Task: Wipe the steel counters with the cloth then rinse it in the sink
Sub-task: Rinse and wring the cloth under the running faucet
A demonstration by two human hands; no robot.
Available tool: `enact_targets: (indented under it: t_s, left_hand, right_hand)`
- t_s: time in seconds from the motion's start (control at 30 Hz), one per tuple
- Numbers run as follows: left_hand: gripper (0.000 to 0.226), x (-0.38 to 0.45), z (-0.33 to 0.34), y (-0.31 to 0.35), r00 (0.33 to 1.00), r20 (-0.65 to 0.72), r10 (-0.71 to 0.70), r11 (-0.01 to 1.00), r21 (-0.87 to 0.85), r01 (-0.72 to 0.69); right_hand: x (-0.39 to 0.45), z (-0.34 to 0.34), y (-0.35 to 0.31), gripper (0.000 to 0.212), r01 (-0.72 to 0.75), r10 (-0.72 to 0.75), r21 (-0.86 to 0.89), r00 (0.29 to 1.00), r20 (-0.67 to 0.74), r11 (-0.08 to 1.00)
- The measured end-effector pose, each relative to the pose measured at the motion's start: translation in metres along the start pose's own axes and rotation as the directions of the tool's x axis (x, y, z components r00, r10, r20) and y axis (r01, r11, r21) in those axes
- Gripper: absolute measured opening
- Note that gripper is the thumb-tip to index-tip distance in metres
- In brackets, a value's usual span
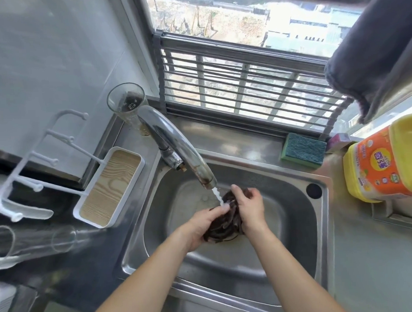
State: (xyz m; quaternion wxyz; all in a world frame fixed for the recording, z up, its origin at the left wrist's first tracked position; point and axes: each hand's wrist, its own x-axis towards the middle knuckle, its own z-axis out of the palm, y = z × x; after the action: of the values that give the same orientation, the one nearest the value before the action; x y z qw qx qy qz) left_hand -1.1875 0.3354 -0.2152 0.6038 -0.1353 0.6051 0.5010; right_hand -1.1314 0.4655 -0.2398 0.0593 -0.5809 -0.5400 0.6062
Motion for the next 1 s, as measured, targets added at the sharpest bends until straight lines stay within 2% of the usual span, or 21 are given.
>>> enact_targets:
  t_s: [0.1, 0.17, 0.27, 0.33, 0.37, 0.43, 0.5, 0.57, 0.6, 0.7, 0.77, 0.8, 0.87, 0.93, 1.0]
  left_hand:
    - [0.025, 0.006, -0.006, -0.002, 0.957, -0.262, 0.121, 0.988, -0.058, -0.141]
    - [0.025, 0.011, -0.005, -0.002, 0.93, -0.344, 0.13, 0.979, -0.107, -0.176]
    - [0.027, 0.015, 0.003, -0.002, 0.913, -0.391, 0.115, 0.969, -0.158, -0.19]
    - [0.035, 0.01, 0.01, 0.002, 0.918, -0.386, 0.096, 0.955, -0.223, -0.194]
    - [0.034, 0.006, 0.015, 0.002, 0.92, -0.382, 0.084, 0.955, -0.232, -0.184]
    - [0.027, 0.001, 0.024, -0.003, 0.93, -0.363, 0.062, 0.965, -0.216, -0.149]
    - [0.027, 0.0, 0.033, -0.01, 0.947, -0.315, 0.067, 0.97, -0.202, -0.136]
    - [0.027, 0.0, 0.039, -0.009, 0.951, -0.3, 0.072, 0.973, -0.187, -0.133]
    - [0.028, 0.004, 0.037, -0.007, 0.937, -0.335, 0.094, 0.971, -0.176, -0.16]
    - [0.031, 0.01, 0.017, 0.002, 0.889, -0.454, 0.049, 0.952, -0.249, -0.18]
    - [0.034, 0.011, 0.013, 0.004, 0.898, -0.437, 0.041, 0.953, -0.253, -0.166]
    - [0.034, 0.01, 0.016, 0.002, 0.913, -0.405, 0.045, 0.966, -0.216, -0.143]
    - [0.033, 0.01, 0.027, -0.004, 0.935, -0.349, 0.061, 0.98, -0.158, -0.123]
    - [0.03, 0.007, 0.037, -0.004, 0.944, -0.324, 0.062, 0.984, -0.136, -0.111]
    - [0.029, 0.01, 0.035, -0.003, 0.936, -0.344, 0.078, 0.973, -0.176, -0.146]
  right_hand:
    - [-0.001, -0.015, 0.003, 0.042, -0.075, 0.067, -0.038, 0.979, -0.191, 0.996]
    - [-0.017, -0.013, 0.007, 0.038, -0.091, 0.084, -0.04, 0.987, -0.139, 0.995]
    - [-0.059, 0.007, 0.023, 0.028, 0.19, -0.189, -0.17, 0.982, 0.021, 0.967]
    - [-0.084, 0.018, 0.031, 0.021, 0.394, -0.389, -0.207, 0.919, 0.07, 0.895]
    - [-0.087, 0.02, 0.029, 0.025, 0.449, -0.446, -0.219, 0.893, 0.067, 0.866]
    - [-0.073, 0.023, 0.021, 0.037, 0.404, -0.423, -0.257, 0.906, -0.02, 0.878]
    - [-0.044, 0.022, 0.006, 0.041, 0.209, -0.252, -0.264, 0.958, -0.14, 0.942]
    - [-0.032, 0.019, -0.004, 0.042, 0.068, -0.119, -0.265, 0.976, -0.182, 0.962]
    - [-0.039, 0.021, -0.005, 0.04, 0.076, -0.124, -0.289, 0.98, -0.154, 0.954]
    - [-0.087, 0.03, 0.007, 0.029, 0.296, -0.302, -0.304, 0.953, 0.028, 0.906]
    - [-0.097, 0.031, 0.011, 0.027, 0.373, -0.379, -0.327, 0.924, 0.047, 0.868]
    - [-0.084, 0.032, 0.008, 0.029, 0.33, -0.35, -0.361, 0.937, 0.01, 0.872]
    - [-0.046, 0.029, -0.003, 0.039, 0.14, -0.18, -0.369, 0.981, -0.075, 0.919]
    - [-0.021, 0.022, -0.016, 0.046, -0.001, -0.033, -0.354, 0.995, -0.09, 0.935]
    - [-0.029, 0.022, -0.018, 0.042, 0.043, -0.059, -0.37, 0.998, -0.031, 0.928]
